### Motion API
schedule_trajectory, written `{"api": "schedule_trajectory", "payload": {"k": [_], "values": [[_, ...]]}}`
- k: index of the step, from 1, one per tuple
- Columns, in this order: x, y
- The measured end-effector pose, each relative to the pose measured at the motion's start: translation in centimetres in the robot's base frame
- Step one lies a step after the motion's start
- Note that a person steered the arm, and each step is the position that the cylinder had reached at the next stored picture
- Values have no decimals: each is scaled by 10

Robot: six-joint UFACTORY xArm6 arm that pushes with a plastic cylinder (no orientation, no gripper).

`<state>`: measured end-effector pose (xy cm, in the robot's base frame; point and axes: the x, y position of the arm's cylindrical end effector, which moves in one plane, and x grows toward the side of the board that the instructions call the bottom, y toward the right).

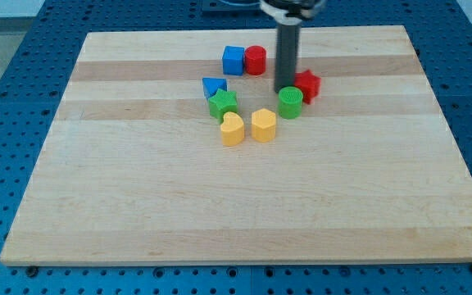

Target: Slide the green circle below the red star

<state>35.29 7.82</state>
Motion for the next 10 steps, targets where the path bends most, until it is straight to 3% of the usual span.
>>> {"api": "schedule_trajectory", "payload": {"k": [2,4,5,7,8,9,10], "values": [[0,64],[1,-62],[38,-75],[49,24],[48,-21],[17,-52],[-1,-29]]}}
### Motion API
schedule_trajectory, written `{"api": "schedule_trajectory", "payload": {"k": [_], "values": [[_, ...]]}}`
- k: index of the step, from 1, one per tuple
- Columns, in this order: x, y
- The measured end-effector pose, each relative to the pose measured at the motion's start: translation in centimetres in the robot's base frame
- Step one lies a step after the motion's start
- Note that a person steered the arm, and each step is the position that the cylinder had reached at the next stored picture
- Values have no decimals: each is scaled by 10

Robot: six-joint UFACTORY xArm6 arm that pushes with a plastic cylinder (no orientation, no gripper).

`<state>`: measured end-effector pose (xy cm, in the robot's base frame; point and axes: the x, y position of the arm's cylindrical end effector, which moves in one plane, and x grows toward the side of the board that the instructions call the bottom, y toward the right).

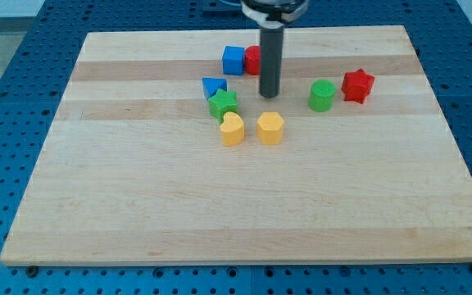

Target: Slide the green circle below the red star

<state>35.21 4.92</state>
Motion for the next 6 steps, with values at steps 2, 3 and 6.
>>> {"api": "schedule_trajectory", "payload": {"k": [2,3,6], "values": [[36,68],[37,69],[40,105]]}}
